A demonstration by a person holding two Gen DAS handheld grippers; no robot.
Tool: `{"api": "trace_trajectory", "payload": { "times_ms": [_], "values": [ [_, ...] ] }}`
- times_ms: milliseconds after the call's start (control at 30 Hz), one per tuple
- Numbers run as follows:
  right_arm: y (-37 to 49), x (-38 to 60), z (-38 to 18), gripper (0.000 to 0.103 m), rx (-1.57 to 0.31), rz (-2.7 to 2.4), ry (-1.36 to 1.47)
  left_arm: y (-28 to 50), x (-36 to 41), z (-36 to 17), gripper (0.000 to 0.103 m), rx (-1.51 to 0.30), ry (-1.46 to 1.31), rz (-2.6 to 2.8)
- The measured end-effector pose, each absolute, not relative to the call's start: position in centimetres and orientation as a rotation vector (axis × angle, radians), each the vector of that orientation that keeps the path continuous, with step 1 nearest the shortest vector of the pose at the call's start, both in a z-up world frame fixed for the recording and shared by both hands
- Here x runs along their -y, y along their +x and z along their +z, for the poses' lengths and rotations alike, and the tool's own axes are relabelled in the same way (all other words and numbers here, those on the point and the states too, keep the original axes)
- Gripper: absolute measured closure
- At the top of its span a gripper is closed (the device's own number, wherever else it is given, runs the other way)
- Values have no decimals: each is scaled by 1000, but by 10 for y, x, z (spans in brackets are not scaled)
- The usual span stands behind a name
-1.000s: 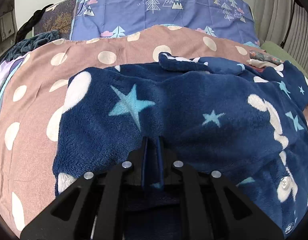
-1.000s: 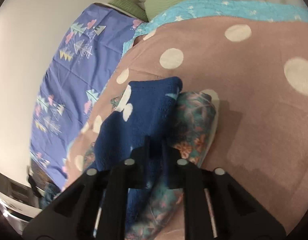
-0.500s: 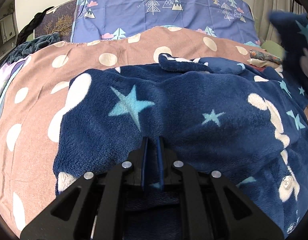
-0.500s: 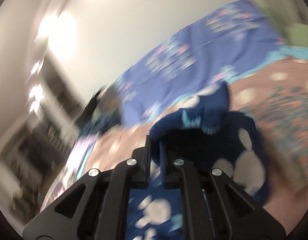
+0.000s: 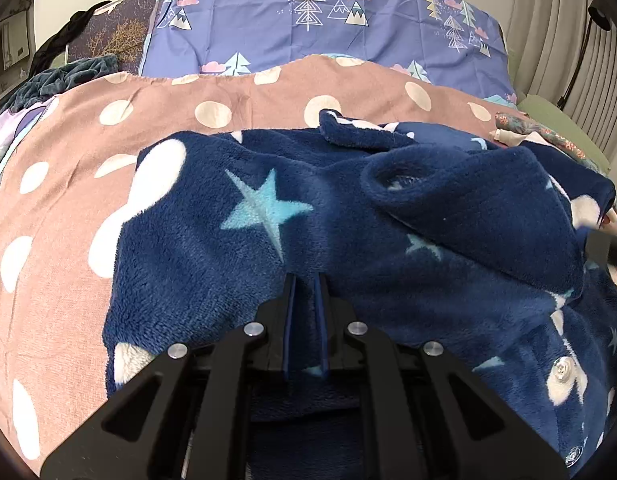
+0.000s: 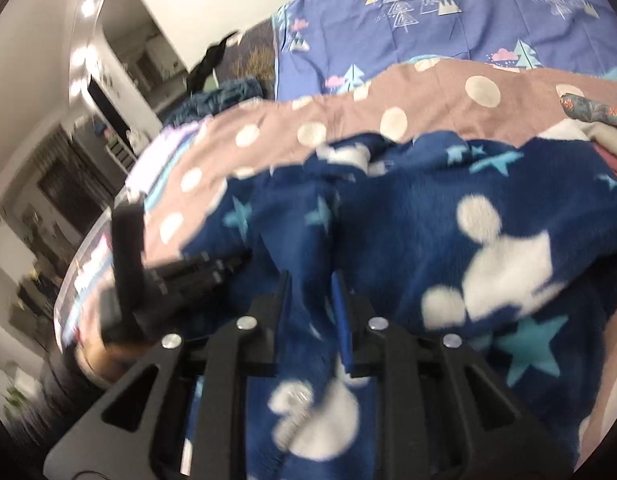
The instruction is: Fold small clothes
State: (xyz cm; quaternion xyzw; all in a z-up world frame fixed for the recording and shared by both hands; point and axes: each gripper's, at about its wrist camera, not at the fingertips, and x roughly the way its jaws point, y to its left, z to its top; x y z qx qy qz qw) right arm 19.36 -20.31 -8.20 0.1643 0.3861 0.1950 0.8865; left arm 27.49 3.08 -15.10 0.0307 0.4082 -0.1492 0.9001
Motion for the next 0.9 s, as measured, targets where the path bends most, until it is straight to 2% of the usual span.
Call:
{"api": "trace_trajectory", "payload": {
  "times_ms": [100,133,167,233,333,433,633,900],
  "values": [
    [214,195,-92,79,-842,405,481,276,-39,-149,92,-849,1,-337],
    [216,188,-98,79,-885,449,514,276,-45,-147,88,-852,-52,-359],
    [216,179,-101,79,-913,507,531,275,-52,-144,83,-860,-120,-388],
    [208,163,-102,79,-950,603,491,272,-65,-138,54,-880,-302,-479],
    [189,155,-93,79,-918,561,303,266,-61,-126,38,-871,-411,-563],
    [175,167,-92,79,-913,515,303,267,-39,-127,26,-932,-462,-619],
    [158,187,-112,78,-935,363,213,268,0,-138,21,-975,-431,-585],
    [149,217,-127,80,-883,372,346,265,-12,-131,20,-981,-566,-600]
  ]
}}
